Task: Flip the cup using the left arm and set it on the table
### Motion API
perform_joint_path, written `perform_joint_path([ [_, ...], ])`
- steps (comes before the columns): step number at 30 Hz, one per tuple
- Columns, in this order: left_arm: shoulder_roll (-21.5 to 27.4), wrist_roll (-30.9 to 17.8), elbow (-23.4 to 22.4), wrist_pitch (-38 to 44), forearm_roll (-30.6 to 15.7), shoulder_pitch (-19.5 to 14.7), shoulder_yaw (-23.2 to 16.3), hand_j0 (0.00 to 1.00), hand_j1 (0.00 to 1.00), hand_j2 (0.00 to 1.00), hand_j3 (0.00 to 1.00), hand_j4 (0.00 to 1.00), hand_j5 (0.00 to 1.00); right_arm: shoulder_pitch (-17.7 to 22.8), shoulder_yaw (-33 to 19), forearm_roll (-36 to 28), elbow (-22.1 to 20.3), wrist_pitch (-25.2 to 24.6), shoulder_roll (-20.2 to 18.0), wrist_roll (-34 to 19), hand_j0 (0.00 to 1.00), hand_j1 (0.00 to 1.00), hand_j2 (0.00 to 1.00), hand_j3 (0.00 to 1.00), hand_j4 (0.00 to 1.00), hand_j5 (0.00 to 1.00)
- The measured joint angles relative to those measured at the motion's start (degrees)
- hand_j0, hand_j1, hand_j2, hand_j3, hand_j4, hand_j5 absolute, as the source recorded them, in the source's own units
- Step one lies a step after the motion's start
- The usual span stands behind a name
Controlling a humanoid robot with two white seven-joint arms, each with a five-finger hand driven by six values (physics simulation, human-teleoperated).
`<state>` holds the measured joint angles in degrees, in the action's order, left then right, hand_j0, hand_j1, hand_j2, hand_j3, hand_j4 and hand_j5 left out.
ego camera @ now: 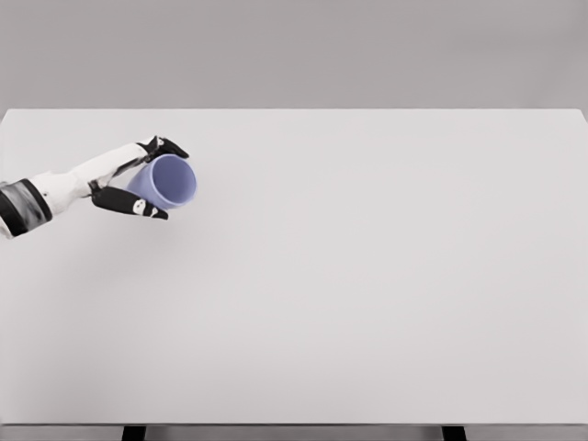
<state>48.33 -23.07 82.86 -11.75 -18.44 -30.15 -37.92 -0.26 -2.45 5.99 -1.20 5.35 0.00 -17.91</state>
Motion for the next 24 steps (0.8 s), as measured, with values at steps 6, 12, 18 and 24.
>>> perform_joint_path([
  [6, -0.76, -9.3, -3.48, -3.33, -12.74, -0.17, 0.21, 0.41, 0.41, 0.41, 0.41, 0.41, 0.41, 0.0, 0.0, 0.0, -0.01, 0.0, 0.0, 0.0, 1.0, 1.0, 1.0, 1.0, 1.0, 1.0],
  [12, -5.73, -11.62, -12.52, -3.58, -22.18, -2.99, 1.95, 0.41, 0.41, 0.41, 0.41, 0.41, 0.41, 0.0, 0.0, 0.0, 0.01, 0.0, 0.0, 0.0, 1.0, 1.0, 1.0, 1.0, 1.0, 1.0],
  [18, -12.0, -11.93, -20.6, -3.25, -26.19, -3.69, 2.78, 0.42, 0.42, 0.42, 0.42, 0.42, 0.42, 0.0, 0.0, 0.0, -0.01, 0.0, 0.0, 0.0, 1.0, 1.0, 1.0, 1.0, 1.0, 1.0],
  [24, -15.17, -11.97, -23.63, -3.08, -28.75, -3.52, 2.93, 0.42, 0.42, 0.42, 0.42, 0.42, 0.42, 0.0, 0.0, 0.0, 0.01, 0.0, 0.0, 0.0, 1.0, 1.0, 1.0, 1.0, 1.0, 1.0],
])
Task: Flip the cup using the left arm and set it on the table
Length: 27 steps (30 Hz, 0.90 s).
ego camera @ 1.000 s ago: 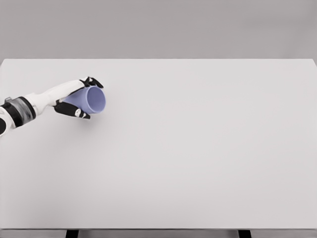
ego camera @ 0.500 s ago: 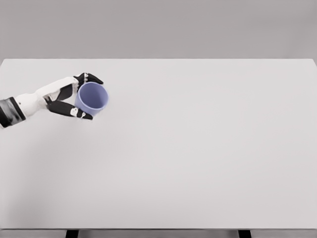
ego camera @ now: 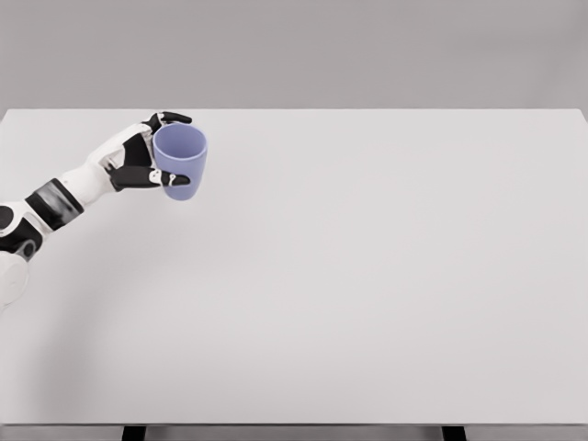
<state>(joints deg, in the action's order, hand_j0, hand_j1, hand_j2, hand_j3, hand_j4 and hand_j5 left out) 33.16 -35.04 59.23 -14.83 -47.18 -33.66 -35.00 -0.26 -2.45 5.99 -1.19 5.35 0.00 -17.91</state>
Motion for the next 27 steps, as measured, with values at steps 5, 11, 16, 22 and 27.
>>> perform_joint_path([
  [5, -1.06, 0.0, -0.34, -0.11, -1.21, 0.35, 0.01, 0.44, 0.44, 0.44, 0.44, 0.44, 0.44, 0.0, 0.0, 0.0, -0.01, 0.0, 0.0, 0.0, 1.0, 1.0, 1.0, 1.0, 1.0, 1.0],
  [11, -2.05, -0.01, -0.5, -0.34, -2.53, 2.29, 0.37, 0.44, 0.44, 0.44, 0.44, 0.44, 0.44, 0.0, 0.0, 0.0, -0.01, 0.0, 0.0, 0.0, 1.0, 1.0, 1.0, 1.0, 1.0, 1.0],
  [16, -2.81, 0.0, -0.47, -0.49, -3.07, 3.6, 0.68, 0.47, 0.47, 0.47, 0.47, 0.47, 0.47, 0.0, 0.0, 0.0, -0.02, 0.0, 0.0, 0.0, 1.0, 1.0, 1.0, 1.0, 1.0, 1.0],
  [22, -3.17, 0.01, -0.46, -0.94, -3.15, 4.66, 0.74, 0.5, 0.5, 0.5, 0.5, 0.5, 0.5, 0.0, 0.0, 0.0, -0.01, 0.0, 0.0, 0.0, 1.0, 1.0, 1.0, 1.0, 1.0, 1.0],
  [27, -3.55, 0.02, -0.54, -1.43, -2.97, 5.54, 0.66, 0.55, 0.55, 0.55, 0.55, 0.55, 0.55, 0.0, 0.0, 0.0, 0.01, 0.0, 0.0, 0.0, 1.0, 1.0, 1.0, 1.0, 1.0, 1.0],
])
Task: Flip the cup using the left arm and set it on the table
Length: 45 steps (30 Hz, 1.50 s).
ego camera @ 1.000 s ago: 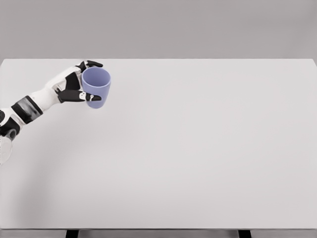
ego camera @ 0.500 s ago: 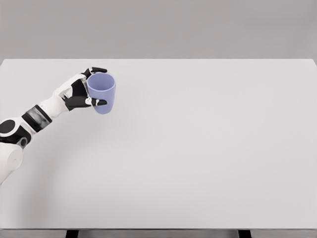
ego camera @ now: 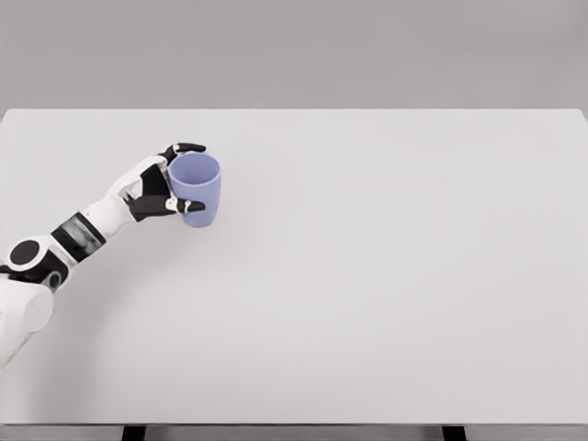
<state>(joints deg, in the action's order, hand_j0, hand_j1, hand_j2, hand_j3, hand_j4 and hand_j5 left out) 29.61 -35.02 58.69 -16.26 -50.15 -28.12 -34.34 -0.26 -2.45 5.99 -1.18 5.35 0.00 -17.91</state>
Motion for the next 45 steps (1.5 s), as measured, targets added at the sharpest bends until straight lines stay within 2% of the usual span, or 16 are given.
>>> perform_joint_path([
  [3, -0.24, 0.01, 0.0, -0.08, 0.02, 0.0, -0.04, 0.58, 0.58, 0.58, 0.58, 0.58, 0.58, 0.0, 0.0, 0.0, 0.0, 0.0, 0.0, 0.0, 1.0, 1.0, 1.0, 1.0, 1.0, 1.0],
  [7, -0.59, 0.02, -0.02, -0.16, 0.19, 0.09, -0.14, 0.69, 0.69, 0.69, 0.69, 0.69, 0.69, 0.0, 0.0, 0.0, -0.02, 0.0, 0.0, 0.0, 1.0, 1.0, 1.0, 1.0, 1.0, 1.0],
  [21, -0.73, 0.03, 0.44, -1.41, 0.35, 0.53, -0.35, 0.99, 0.99, 0.99, 0.99, 0.99, 0.99, 0.0, 0.0, 0.0, -0.01, 0.0, 0.0, 0.0, 1.0, 1.0, 1.0, 1.0, 1.0, 1.0],
  [30, -0.45, 0.03, 0.65, -3.17, 0.37, 0.62, -0.42, 1.0, 1.0, 1.0, 1.0, 1.0, 1.0, 0.0, 0.0, 0.0, -0.02, 0.0, 0.0, 0.0, 1.0, 1.0, 1.0, 1.0, 1.0, 1.0],
  [40, 1.96, 0.03, 2.58, -6.08, 0.04, -0.26, -0.01, 1.0, 1.0, 1.0, 1.0, 1.0, 1.0, 0.0, 0.0, 0.0, -0.02, 0.0, 0.0, 0.0, 1.0, 1.0, 1.0, 1.0, 1.0, 1.0],
  [45, 5.64, 0.03, 5.98, -7.88, 0.0, -0.44, 0.13, 1.0, 1.0, 1.0, 1.0, 1.0, 1.0, 0.0, 0.0, 0.0, -0.03, 0.0, 0.0, 0.0, 1.0, 1.0, 1.0, 1.0, 1.0, 1.0],
])
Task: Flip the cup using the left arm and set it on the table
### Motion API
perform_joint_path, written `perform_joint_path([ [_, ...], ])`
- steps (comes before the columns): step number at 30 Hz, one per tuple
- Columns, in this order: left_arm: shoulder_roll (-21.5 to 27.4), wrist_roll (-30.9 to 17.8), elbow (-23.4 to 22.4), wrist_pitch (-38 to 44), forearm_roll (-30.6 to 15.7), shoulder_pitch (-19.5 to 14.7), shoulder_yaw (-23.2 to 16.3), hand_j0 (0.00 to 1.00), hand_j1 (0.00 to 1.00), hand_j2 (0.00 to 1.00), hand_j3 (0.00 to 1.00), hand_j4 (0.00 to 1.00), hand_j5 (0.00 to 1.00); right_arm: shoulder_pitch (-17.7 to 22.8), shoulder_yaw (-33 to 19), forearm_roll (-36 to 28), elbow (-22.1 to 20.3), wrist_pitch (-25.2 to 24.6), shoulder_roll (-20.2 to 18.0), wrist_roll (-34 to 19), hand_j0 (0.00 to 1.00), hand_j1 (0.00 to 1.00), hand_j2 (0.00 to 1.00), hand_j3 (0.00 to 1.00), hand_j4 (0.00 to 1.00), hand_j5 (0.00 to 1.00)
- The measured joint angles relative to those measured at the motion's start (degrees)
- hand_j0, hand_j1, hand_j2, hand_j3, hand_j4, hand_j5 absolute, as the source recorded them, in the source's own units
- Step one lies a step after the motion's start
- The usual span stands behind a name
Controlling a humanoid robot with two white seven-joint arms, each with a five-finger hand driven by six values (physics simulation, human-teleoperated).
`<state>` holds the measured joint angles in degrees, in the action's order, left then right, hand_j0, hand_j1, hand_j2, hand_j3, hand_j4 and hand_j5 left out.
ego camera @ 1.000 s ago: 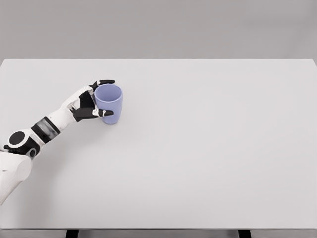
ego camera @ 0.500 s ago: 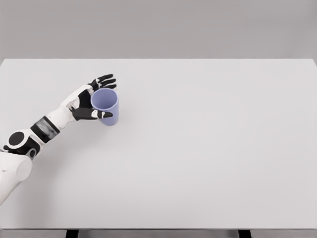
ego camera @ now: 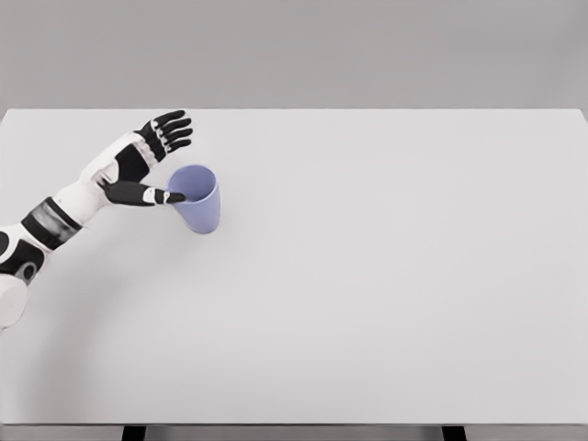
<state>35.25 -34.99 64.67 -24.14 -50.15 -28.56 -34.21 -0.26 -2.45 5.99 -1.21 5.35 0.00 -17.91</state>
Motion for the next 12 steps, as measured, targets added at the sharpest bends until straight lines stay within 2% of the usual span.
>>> perform_joint_path([
  [6, 7.74, -0.01, 3.92, -7.36, 0.44, 0.88, -0.02, 1.0, 1.0, 1.0, 1.0, 1.0, 1.0, 0.0, 0.0, 0.0, 0.0, 0.0, 0.0, 0.0, 1.0, 1.0, 1.0, 1.0, 1.0, 1.0],
  [12, 10.06, -0.01, 4.05, -10.44, 2.1, 0.97, -0.18, 1.0, 1.0, 1.0, 1.0, 1.0, 1.0, 0.0, 0.0, 0.0, 0.01, 0.0, 0.0, 0.0, 1.0, 1.0, 1.0, 1.0, 1.0, 1.0],
])
